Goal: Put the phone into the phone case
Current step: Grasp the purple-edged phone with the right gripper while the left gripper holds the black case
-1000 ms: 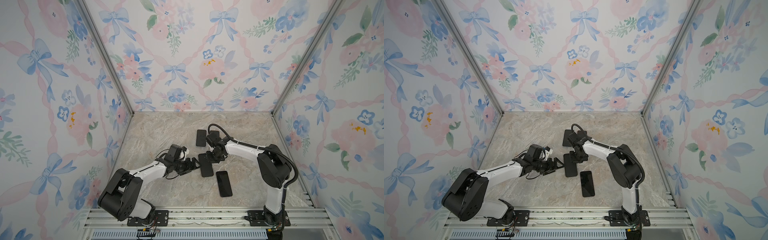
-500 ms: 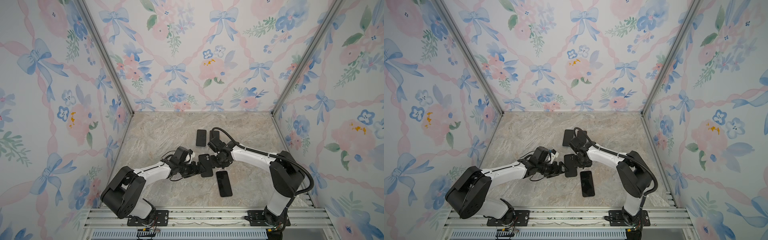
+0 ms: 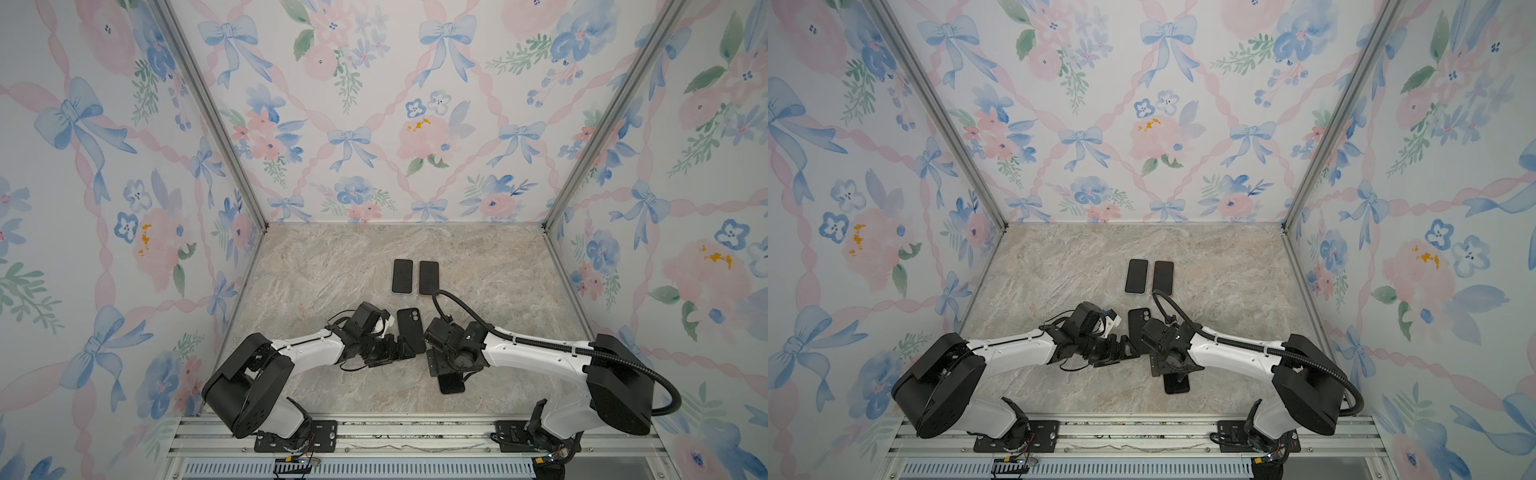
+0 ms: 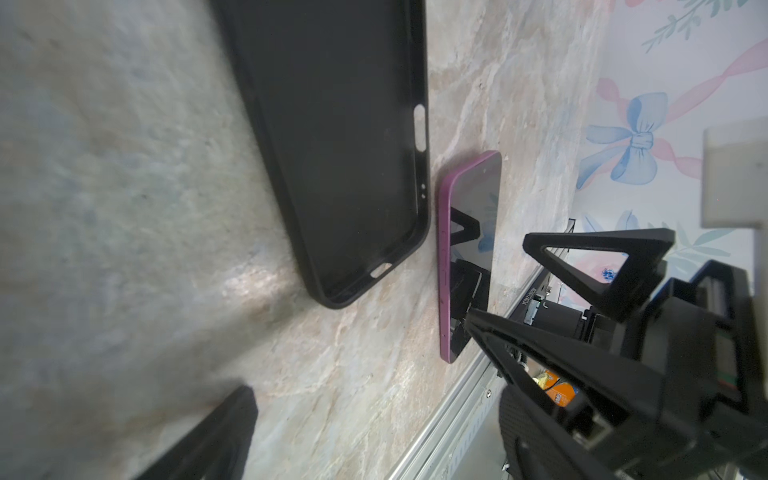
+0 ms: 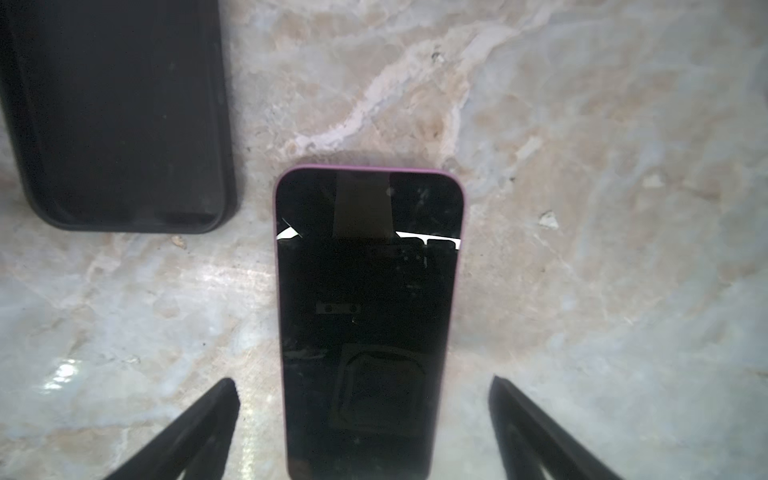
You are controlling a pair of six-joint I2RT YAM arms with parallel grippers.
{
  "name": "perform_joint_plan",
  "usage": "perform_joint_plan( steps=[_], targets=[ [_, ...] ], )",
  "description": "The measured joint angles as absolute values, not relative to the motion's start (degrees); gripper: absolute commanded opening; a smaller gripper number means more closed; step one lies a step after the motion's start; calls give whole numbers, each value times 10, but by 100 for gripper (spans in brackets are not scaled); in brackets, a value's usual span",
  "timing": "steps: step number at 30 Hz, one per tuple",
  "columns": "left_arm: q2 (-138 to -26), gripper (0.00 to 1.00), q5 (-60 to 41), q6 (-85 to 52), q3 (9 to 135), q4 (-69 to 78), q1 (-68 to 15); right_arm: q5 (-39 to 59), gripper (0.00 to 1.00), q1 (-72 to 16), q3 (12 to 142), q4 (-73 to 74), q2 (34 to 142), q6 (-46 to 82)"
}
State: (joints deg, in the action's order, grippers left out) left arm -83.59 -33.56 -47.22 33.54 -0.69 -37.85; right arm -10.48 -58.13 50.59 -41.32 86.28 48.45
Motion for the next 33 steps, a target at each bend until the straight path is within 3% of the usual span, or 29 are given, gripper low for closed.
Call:
perform_joint_plan(
  steps=[8,22,33],
  targets=[
    [-840,92,-344,-472,335,-4,-378,-108,95,-606,476,-392,880,527],
    [-854,92,-353,-472,344,3,-378,-109,73,-608,440,-336,864,550],
    [-875,90,-355,-472,363,4,-378,-124,64,-609,422,-307,850,536]
  ],
)
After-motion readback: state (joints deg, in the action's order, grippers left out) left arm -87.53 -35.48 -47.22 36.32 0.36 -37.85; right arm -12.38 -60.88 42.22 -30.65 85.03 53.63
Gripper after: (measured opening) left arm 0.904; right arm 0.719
